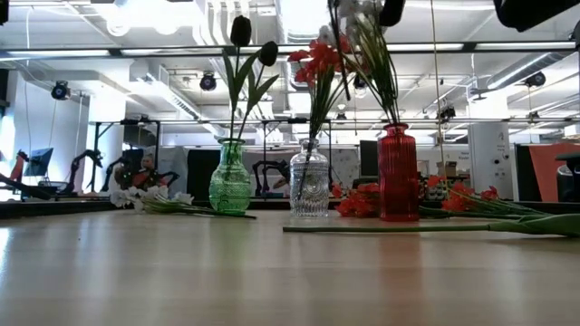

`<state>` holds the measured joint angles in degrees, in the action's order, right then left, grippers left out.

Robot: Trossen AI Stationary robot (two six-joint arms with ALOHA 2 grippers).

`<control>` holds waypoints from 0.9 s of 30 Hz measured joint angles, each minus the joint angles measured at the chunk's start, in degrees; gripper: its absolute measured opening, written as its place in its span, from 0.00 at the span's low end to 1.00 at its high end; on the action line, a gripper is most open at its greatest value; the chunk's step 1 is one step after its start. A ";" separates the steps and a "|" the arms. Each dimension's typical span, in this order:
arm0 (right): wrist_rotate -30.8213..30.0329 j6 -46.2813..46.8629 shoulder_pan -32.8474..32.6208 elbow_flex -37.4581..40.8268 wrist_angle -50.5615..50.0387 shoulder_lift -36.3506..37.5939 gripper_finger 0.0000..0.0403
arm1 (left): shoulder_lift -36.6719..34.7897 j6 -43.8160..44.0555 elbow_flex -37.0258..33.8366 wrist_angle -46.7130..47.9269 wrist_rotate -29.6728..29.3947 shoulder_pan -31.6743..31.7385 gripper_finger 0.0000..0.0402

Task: Sort flowers into vase by color
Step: Put the bottom white flowers into the red vase

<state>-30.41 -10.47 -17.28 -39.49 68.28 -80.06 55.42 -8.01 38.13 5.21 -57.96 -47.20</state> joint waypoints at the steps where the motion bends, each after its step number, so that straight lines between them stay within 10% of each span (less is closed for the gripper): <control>1: 0.58 -0.07 -0.16 0.22 -0.21 0.32 0.03 | 0.00 -0.02 0.00 0.05 -0.02 0.00 0.19; 16: 1.78 -1.39 -5.10 -2.21 -2.12 1.47 0.03 | 0.00 -0.02 0.00 0.40 -0.02 0.00 0.19; 27: -19.30 -14.52 -9.98 -3.32 -5.81 3.17 0.03 | 0.00 0.07 0.00 0.65 -0.02 0.00 0.19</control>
<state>-49.71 -25.00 -27.26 -42.81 62.47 -76.89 55.42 -7.94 38.13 5.85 -57.98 -47.20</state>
